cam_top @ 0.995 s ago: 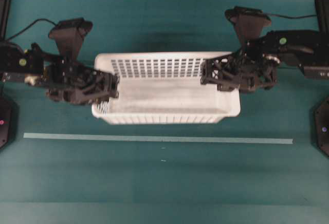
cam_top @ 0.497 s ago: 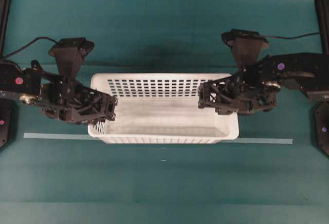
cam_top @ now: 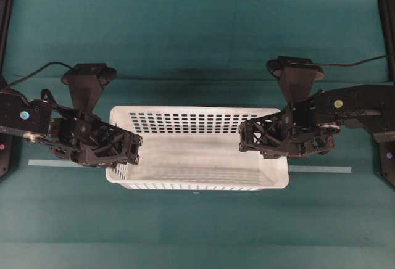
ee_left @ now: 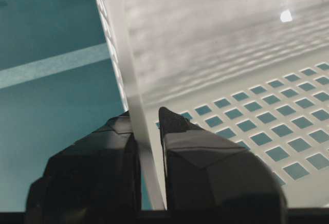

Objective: Lift the white basket with both hands.
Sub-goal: 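Lift the basket with both grippers and carry it toward the front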

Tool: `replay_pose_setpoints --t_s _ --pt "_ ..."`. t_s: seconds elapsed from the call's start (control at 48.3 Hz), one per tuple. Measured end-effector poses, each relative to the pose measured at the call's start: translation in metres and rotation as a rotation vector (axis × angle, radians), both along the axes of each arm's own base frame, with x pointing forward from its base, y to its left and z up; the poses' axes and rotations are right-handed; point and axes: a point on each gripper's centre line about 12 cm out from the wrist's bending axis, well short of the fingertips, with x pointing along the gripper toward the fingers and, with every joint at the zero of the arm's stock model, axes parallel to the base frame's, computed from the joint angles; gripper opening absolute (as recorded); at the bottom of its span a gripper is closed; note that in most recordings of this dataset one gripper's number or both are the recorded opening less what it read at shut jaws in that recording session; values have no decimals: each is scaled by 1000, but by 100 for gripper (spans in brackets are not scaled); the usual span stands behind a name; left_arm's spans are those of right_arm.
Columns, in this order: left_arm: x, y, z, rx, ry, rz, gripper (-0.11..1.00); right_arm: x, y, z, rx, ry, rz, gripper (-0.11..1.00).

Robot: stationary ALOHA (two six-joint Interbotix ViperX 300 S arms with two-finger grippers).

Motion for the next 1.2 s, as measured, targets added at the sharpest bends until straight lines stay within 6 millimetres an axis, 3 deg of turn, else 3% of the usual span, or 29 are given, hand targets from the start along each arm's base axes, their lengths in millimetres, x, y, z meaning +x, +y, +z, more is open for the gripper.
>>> replay_pose_setpoints --t_s 1.202 --pt "-2 -7 -16 -8 33 -3 3 -1 5 -14 -4 9 16 16"
